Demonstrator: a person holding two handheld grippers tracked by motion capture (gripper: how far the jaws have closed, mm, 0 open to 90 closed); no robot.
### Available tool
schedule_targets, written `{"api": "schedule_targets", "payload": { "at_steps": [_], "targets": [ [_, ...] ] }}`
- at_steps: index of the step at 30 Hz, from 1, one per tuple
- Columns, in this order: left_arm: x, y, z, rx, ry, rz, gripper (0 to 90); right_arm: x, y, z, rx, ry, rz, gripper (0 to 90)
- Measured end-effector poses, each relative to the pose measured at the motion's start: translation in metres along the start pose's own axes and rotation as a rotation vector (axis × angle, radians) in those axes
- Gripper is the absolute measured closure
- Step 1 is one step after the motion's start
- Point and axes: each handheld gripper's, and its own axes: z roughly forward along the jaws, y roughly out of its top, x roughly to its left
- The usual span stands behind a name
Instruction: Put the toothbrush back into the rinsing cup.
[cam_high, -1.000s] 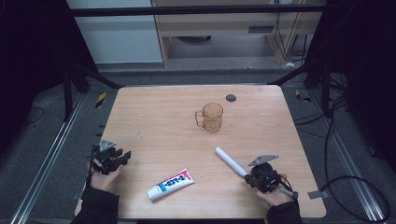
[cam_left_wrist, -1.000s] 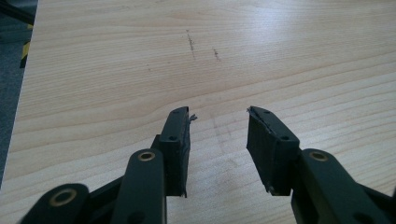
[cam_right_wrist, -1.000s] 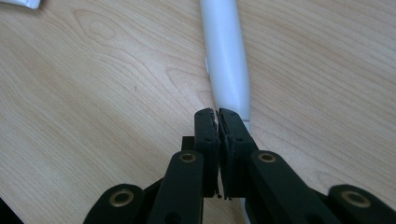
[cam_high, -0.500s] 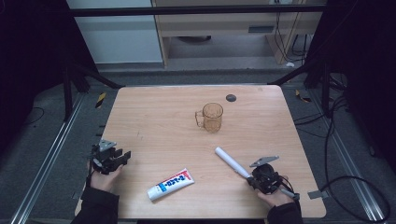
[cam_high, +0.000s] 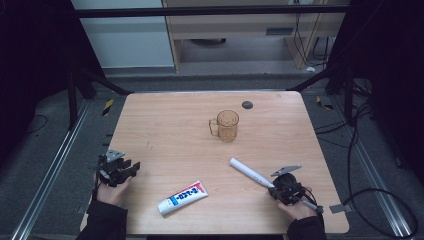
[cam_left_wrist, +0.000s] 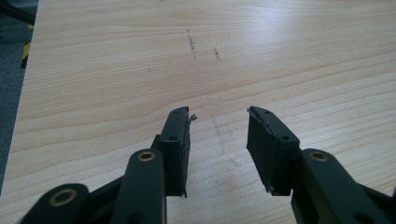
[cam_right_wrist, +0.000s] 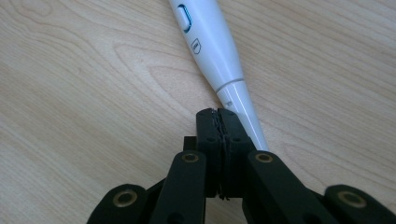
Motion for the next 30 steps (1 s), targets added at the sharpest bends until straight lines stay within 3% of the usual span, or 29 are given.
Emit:
{"api": "schedule_targets", "payload": {
  "at_steps": [5,18,30],
  "targets": [
    [0.000,0.000,0.000,0.002,0.000,0.000,58.5,-0.002,0.000,-0.001,-0.006,0.003,0.004,87.7],
    [0.000,0.000,0.001,0.004,0.003,0.002,58.6,0.005,0.026,-0.007,-0.130,0.001,0.018,87.1],
    [0.001,0.000,0.001,0.006,0.003,0.000,58.7,0.027,0.072,0.019,-0.201,-0.013,0.054,87.5]
  ]
}}
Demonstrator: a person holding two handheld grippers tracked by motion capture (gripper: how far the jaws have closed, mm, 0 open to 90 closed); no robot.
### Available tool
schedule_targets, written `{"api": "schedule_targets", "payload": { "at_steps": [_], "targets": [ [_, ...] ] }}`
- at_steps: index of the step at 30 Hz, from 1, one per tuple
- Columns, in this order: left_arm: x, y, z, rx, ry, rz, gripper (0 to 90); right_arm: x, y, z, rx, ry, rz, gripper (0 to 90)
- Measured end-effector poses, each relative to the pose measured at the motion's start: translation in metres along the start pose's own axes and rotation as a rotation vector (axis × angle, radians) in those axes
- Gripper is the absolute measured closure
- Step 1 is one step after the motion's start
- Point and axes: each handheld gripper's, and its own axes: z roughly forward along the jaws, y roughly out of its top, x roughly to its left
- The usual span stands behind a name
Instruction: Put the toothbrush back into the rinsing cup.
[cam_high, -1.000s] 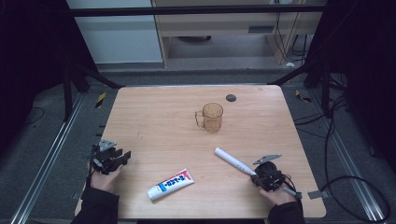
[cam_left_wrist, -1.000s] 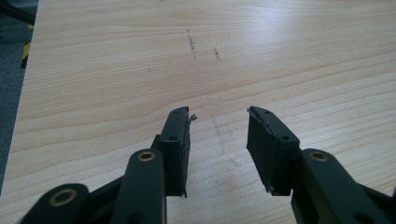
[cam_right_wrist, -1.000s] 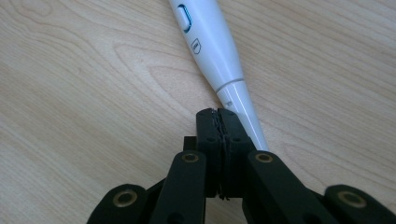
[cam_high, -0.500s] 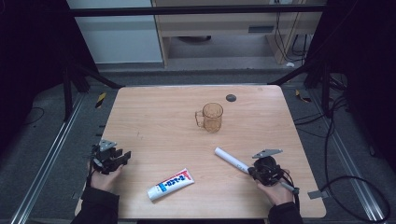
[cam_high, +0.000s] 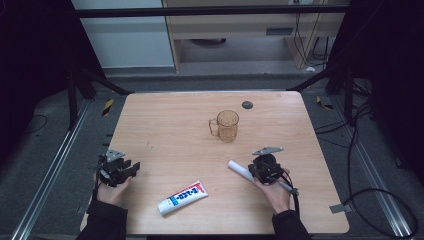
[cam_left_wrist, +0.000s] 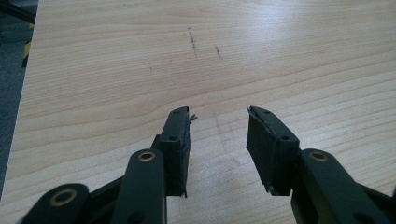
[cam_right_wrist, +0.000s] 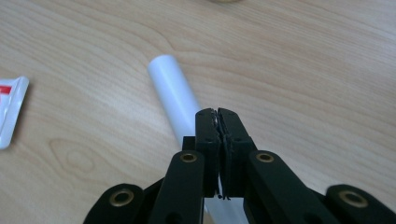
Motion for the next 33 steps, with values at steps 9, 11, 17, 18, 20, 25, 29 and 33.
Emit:
{"api": "schedule_targets", "payload": {
  "at_steps": [9,11,17,18,20,25,29,33],
  "targets": [
    [0.001,0.000,0.001,0.005,0.001,0.001,58.7,0.004,0.019,0.025,0.016,-0.002,0.031,88.6],
    [0.001,0.000,0.001,0.005,0.000,0.001,58.7,0.007,0.022,0.030,0.025,-0.001,0.036,88.9],
    [0.001,0.000,0.000,0.004,-0.001,0.000,58.7,0.010,0.023,0.040,0.059,0.000,0.035,89.3],
    [0.001,0.000,0.001,0.005,-0.001,0.000,58.7,0.010,0.022,0.041,0.062,0.000,0.034,89.3],
    [0.001,0.000,0.001,0.005,0.000,0.001,58.7,0.010,0.022,0.041,0.061,-0.001,0.026,89.4],
    [0.001,0.000,0.001,0.006,0.000,0.002,58.7,0.013,0.022,0.041,0.074,0.008,0.009,89.4],
    [0.001,0.000,0.001,0.007,-0.001,0.002,58.7,0.017,0.021,0.040,0.076,0.021,0.000,89.4],
    [0.001,0.000,0.001,0.007,-0.001,0.002,58.7,0.021,0.020,0.038,0.083,0.032,-0.021,89.3]
  ]
}}
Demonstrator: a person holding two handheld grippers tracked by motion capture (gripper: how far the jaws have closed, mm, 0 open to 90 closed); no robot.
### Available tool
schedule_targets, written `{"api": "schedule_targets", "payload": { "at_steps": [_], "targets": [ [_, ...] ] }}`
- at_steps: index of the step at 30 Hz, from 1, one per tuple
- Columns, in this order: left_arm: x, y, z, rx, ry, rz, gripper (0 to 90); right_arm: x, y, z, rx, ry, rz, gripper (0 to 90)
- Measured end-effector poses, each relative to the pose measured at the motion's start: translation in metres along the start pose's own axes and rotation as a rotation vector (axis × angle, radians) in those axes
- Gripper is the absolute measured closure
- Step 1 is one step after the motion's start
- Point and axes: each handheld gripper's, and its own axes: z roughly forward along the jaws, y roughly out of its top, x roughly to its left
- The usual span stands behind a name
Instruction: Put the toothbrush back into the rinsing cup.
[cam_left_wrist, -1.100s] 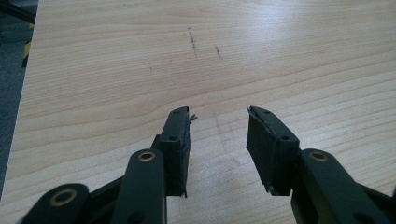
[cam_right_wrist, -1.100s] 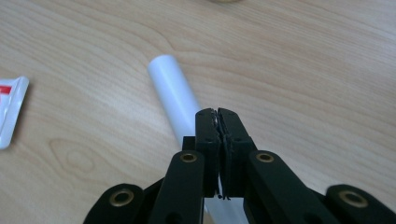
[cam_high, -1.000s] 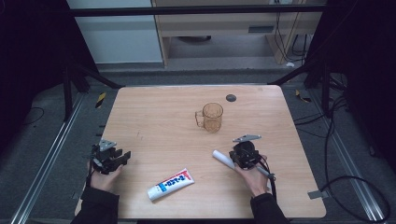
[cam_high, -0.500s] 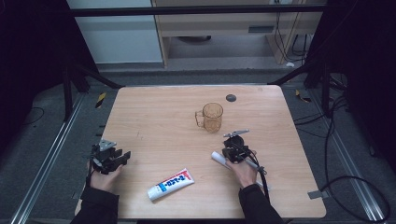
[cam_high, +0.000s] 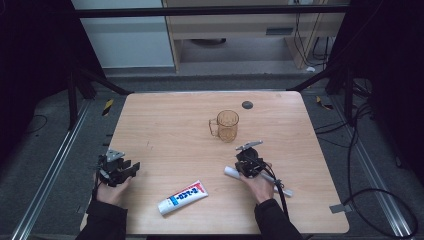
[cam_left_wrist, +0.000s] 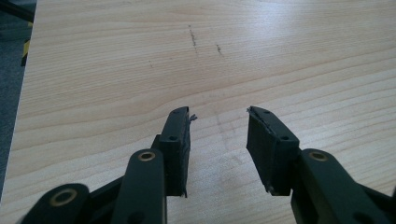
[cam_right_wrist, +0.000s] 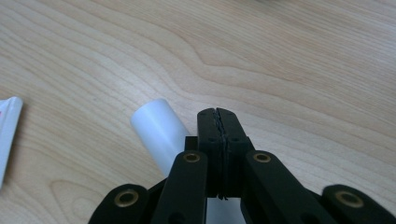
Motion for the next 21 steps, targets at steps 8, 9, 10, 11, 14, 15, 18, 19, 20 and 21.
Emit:
{"api": "schedule_targets", "payload": {
  "at_steps": [8,9,10,11,14,15,18,19,20,21],
  "targets": [
    [0.000,0.000,0.000,0.001,0.000,0.001,58.7,0.008,-0.008,-0.001,0.024,0.022,-0.032,89.1],
    [-0.001,0.000,0.000,0.001,-0.001,0.001,58.7,0.009,-0.009,-0.001,0.026,0.026,-0.029,89.1],
    [-0.001,0.000,0.000,0.001,-0.001,0.002,58.7,0.009,-0.010,-0.001,0.028,0.026,-0.031,89.1],
    [-0.001,0.000,0.000,0.001,-0.001,0.002,58.7,0.010,-0.011,-0.001,0.034,0.026,-0.031,89.1],
    [-0.001,0.000,0.000,0.001,-0.001,0.002,58.7,0.011,-0.013,-0.003,0.042,0.027,-0.043,89.0],
    [-0.001,0.000,0.000,0.001,-0.001,0.001,58.7,0.012,-0.015,-0.004,0.046,0.029,-0.047,88.9],
    [-0.001,0.000,0.000,0.003,-0.002,0.002,58.7,0.013,-0.018,-0.005,0.051,0.040,-0.053,88.9],
    [-0.001,0.000,0.000,0.003,-0.002,0.002,58.7,0.013,-0.019,-0.006,0.052,0.040,-0.053,88.8],
    [-0.001,0.000,0.000,0.004,-0.002,0.003,58.7,0.013,-0.020,-0.006,0.053,0.042,-0.053,88.8],
    [-0.001,0.000,0.000,0.004,-0.002,0.003,58.7,0.013,-0.022,-0.006,0.058,0.043,-0.057,88.6]
  ]
}}
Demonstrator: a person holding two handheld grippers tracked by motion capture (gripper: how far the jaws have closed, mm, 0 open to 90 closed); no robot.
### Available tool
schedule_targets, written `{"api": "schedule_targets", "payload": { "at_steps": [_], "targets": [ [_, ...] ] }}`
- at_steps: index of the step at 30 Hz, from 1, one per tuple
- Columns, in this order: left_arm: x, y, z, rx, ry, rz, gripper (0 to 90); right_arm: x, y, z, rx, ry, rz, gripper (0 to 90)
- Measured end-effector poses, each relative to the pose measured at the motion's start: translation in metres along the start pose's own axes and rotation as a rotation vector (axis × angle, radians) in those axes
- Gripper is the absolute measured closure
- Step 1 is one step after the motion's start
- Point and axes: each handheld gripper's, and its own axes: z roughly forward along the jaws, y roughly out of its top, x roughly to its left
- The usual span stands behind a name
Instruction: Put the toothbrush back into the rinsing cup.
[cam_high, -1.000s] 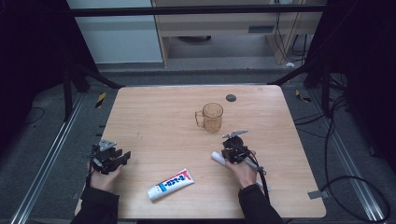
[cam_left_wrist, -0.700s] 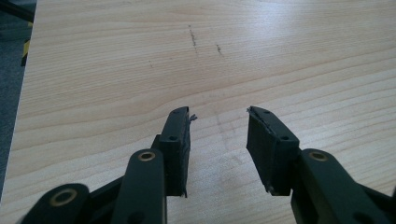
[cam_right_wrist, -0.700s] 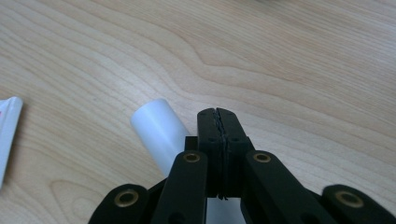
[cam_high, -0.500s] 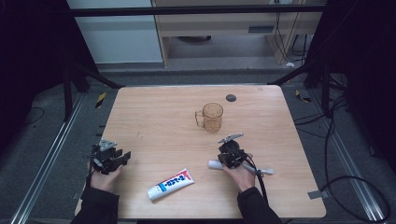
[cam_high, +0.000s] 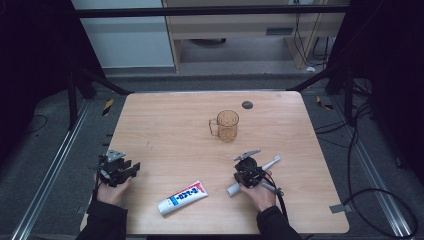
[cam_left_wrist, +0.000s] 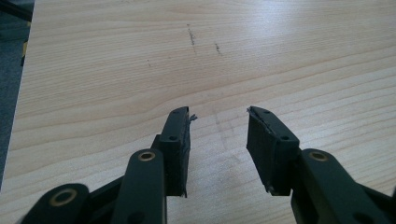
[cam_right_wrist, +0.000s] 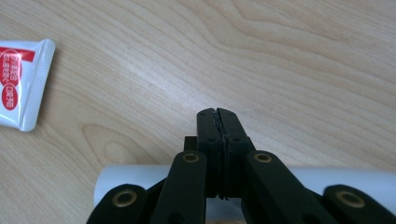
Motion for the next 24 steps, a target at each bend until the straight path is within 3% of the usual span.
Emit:
{"api": "schedule_targets", "payload": {
  "at_steps": [24],
  "targets": [
    [-0.002,0.000,0.000,0.003,0.000,0.008,58.9,-0.003,-0.022,-0.019,-0.002,0.052,-0.006,87.5]
  ]
}}
